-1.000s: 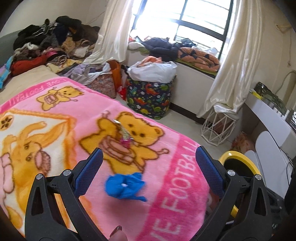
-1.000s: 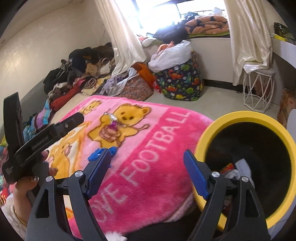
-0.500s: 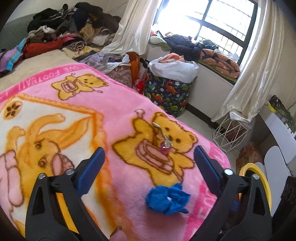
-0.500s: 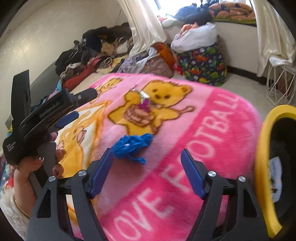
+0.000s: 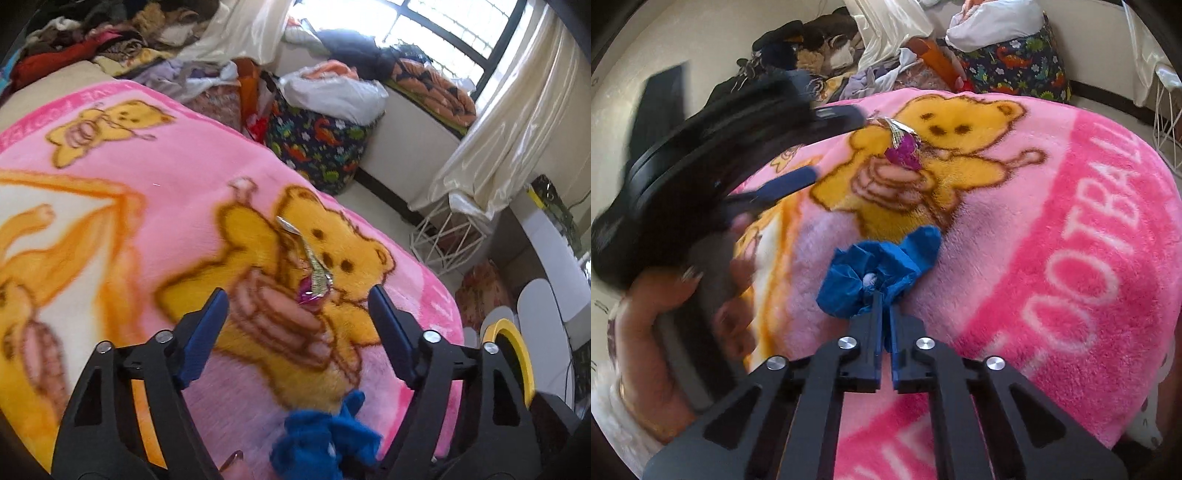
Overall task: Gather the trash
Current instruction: 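Grasp the purple-gold wrapper with left tool while right tool grasps the blue glove, then carry the purple-gold wrapper and blue glove over the bin with both tools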
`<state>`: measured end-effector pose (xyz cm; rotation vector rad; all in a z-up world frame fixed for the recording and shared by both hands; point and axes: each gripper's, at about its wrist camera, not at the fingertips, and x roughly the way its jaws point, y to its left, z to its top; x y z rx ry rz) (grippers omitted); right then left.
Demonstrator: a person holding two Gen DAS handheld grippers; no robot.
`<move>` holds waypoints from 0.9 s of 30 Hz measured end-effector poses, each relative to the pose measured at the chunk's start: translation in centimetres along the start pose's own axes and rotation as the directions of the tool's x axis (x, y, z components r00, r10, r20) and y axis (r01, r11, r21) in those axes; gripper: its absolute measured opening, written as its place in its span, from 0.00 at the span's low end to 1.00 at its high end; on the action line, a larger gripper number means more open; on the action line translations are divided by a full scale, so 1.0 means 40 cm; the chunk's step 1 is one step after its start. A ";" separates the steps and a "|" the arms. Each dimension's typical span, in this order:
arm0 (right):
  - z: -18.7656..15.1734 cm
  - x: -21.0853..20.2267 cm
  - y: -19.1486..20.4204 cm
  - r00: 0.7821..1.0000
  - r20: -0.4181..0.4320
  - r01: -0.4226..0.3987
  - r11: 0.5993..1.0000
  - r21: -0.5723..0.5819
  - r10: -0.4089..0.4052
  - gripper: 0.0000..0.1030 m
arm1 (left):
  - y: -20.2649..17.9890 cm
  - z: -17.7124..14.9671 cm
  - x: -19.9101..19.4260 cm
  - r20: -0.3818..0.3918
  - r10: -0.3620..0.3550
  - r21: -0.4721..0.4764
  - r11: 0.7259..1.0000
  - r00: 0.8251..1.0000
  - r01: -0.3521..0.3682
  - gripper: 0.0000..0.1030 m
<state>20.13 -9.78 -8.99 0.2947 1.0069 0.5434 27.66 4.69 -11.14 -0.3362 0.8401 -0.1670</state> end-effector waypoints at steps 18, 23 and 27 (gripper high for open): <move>-0.023 -0.200 -0.038 0.988 0.147 0.052 0.997 -0.057 -0.043 0.03 | -0.062 -0.024 0.048 -0.030 -0.010 0.076 0.997 0.999 0.012 0.15; -0.020 -0.251 -0.050 0.979 0.194 0.078 0.994 -0.081 -0.061 0.03 | -0.101 -0.054 -0.014 0.008 -0.018 0.144 0.990 1.000 0.016 0.15; -0.022 -0.295 -0.068 0.973 0.220 0.091 0.992 -0.082 -0.071 0.03 | -0.134 -0.077 -0.053 0.030 -0.022 0.188 0.982 0.999 0.016 0.15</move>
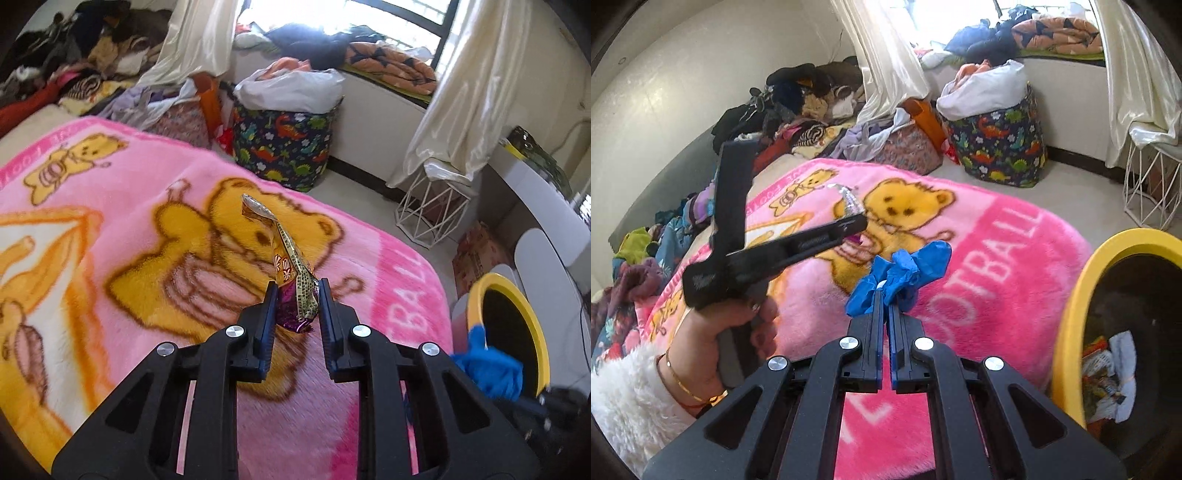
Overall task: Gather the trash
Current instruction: 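Carry the purple-gold wrapper and blue glove over the bin with both tools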
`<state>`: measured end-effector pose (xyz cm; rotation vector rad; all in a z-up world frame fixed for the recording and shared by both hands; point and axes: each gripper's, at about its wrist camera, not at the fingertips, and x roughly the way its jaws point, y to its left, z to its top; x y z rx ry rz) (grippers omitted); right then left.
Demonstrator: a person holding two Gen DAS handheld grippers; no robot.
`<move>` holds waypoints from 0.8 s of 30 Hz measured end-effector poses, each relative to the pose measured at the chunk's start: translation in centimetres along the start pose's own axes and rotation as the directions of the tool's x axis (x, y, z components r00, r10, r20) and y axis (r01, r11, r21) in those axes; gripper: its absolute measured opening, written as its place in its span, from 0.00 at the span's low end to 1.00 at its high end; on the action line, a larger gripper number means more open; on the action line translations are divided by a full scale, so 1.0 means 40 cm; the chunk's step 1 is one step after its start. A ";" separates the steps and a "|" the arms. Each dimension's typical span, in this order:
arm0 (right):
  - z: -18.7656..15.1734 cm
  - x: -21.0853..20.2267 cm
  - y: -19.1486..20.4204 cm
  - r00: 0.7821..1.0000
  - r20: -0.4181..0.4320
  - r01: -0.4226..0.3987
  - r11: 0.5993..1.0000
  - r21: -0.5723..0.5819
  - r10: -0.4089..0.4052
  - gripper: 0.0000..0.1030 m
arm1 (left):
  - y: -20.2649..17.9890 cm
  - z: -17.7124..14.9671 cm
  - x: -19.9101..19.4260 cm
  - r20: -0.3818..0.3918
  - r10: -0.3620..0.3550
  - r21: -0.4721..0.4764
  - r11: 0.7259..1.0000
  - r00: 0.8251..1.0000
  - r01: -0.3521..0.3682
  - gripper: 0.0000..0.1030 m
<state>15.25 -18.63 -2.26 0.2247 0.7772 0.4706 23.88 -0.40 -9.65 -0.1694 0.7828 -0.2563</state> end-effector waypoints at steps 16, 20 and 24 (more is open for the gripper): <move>0.028 -0.144 -0.064 0.994 0.106 0.027 0.999 0.040 -0.031 0.03 | -0.136 -0.040 -0.160 0.089 -0.086 0.064 0.995 0.992 0.080 0.15; 0.033 -0.175 -0.079 0.991 0.126 0.036 0.998 0.046 -0.042 0.03 | -0.164 -0.048 -0.184 0.095 -0.110 0.074 0.992 0.989 0.103 0.15; 0.030 -0.203 -0.094 0.989 0.143 0.041 0.998 0.055 -0.049 0.03 | -0.191 -0.055 -0.205 0.099 -0.135 0.083 0.988 0.986 0.127 0.15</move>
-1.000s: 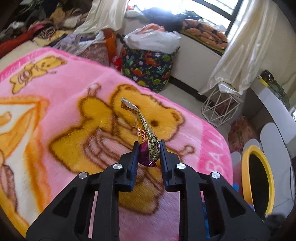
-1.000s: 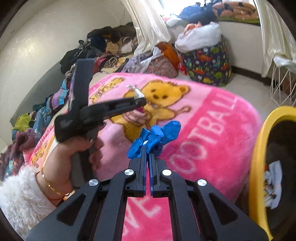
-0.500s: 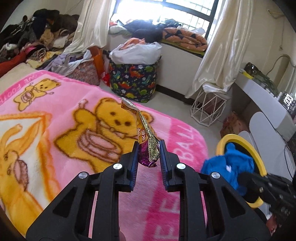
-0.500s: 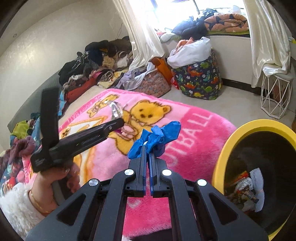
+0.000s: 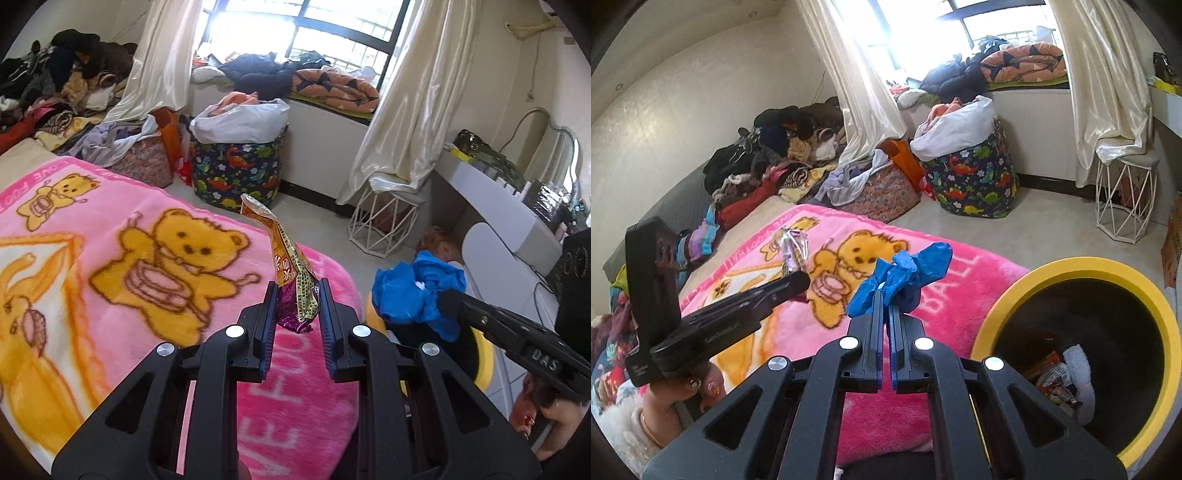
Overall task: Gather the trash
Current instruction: 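Carry the purple-gold wrapper and blue glove over the bin with both tools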
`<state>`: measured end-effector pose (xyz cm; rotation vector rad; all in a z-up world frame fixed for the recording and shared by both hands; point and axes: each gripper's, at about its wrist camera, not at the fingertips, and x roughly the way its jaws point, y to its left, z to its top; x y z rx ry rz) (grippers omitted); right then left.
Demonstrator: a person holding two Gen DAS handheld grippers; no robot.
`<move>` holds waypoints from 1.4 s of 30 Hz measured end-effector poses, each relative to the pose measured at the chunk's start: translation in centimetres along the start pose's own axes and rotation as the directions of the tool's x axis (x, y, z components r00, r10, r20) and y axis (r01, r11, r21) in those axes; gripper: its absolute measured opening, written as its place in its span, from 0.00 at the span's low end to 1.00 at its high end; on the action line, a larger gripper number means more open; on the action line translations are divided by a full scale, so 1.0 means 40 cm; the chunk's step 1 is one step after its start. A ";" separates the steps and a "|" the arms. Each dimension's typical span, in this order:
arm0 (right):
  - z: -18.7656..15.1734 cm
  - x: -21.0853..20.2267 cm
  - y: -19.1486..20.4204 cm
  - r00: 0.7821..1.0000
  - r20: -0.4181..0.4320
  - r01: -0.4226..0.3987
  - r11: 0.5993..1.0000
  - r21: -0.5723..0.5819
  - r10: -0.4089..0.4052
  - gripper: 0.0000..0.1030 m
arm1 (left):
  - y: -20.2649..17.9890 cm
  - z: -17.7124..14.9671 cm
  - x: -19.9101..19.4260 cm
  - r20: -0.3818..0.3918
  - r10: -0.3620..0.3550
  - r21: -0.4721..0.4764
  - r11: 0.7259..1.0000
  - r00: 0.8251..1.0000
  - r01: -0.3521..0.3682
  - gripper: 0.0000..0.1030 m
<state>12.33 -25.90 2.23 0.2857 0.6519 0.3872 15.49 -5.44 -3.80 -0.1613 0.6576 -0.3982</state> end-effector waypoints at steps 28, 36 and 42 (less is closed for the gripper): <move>0.005 -0.130 -0.062 0.996 0.070 0.046 0.998 0.030 -0.048 0.03 | -0.150 -0.019 -0.070 0.028 -0.082 0.088 0.993 0.996 0.079 0.15; 0.002 -0.153 -0.092 0.994 0.082 0.068 0.997 0.043 -0.071 0.03 | -0.180 -0.021 -0.068 0.024 -0.102 0.103 0.990 0.994 0.099 0.15; -0.001 -0.170 -0.115 0.991 0.092 0.093 0.994 0.056 -0.098 0.03 | -0.206 -0.025 -0.055 0.011 -0.118 0.119 0.986 0.993 0.115 0.15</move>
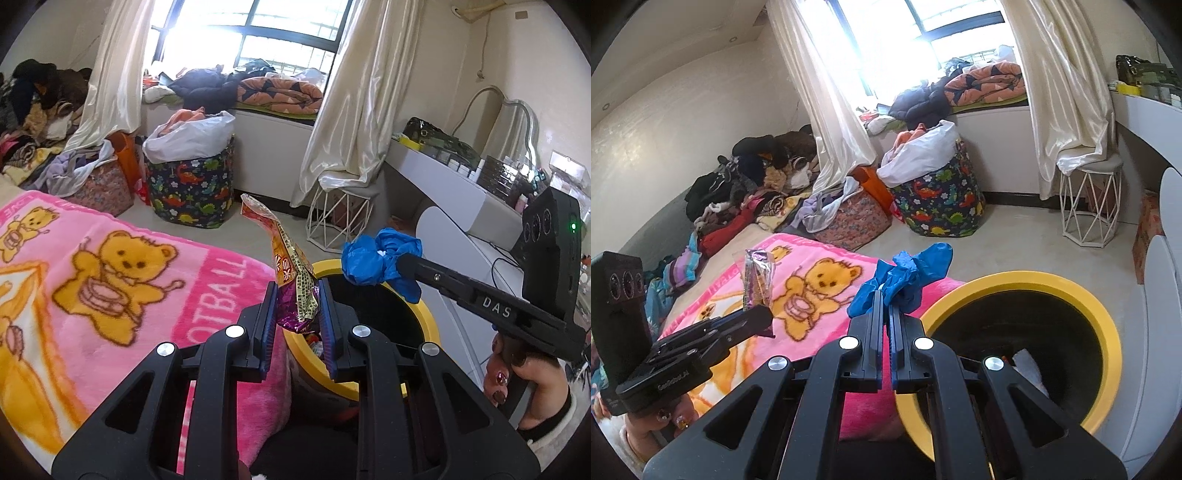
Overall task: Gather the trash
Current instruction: 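Carry the purple-gold wrapper and blue glove over the bin with both tools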
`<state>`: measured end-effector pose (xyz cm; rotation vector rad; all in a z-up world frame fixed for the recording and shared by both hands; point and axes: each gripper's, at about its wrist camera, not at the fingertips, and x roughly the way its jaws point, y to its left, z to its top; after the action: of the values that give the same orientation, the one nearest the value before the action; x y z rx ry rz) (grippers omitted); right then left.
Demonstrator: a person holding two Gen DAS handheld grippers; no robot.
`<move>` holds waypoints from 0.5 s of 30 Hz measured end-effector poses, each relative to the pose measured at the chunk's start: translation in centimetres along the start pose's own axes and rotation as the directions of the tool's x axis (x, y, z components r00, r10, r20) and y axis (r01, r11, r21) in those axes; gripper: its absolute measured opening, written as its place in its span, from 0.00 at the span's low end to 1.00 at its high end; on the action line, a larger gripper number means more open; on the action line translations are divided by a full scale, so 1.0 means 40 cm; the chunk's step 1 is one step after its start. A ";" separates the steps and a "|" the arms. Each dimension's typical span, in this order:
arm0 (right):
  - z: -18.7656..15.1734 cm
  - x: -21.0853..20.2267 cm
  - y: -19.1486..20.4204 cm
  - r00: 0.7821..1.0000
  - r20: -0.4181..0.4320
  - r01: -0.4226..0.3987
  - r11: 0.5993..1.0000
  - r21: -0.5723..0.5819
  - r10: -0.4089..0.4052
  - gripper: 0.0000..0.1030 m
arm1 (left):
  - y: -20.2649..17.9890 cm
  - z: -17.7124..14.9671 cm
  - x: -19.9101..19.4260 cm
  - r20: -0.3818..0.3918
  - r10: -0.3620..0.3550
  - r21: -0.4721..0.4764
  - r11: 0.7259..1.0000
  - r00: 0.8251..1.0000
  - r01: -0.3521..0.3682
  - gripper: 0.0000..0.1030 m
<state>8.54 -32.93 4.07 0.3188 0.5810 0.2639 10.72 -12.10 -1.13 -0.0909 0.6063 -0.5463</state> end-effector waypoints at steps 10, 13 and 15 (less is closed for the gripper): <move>-0.002 -0.026 -0.063 0.998 0.021 0.064 0.998 0.021 -0.064 0.03 | -0.047 -0.001 0.043 -0.027 -0.024 0.030 0.999 0.999 0.025 0.15; -0.008 -0.032 -0.087 0.996 0.025 0.082 0.996 0.040 -0.083 0.03 | -0.066 -0.003 0.055 -0.036 -0.032 0.047 0.998 0.999 0.034 0.15; -0.011 -0.036 -0.104 0.995 0.028 0.097 0.994 0.051 -0.099 0.03 | -0.077 -0.004 0.064 -0.043 -0.038 0.053 0.998 0.998 0.040 0.15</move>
<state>7.78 -37.14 2.90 0.3408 0.5723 0.1498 10.97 -16.01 -1.85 -0.0411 0.6312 -0.6034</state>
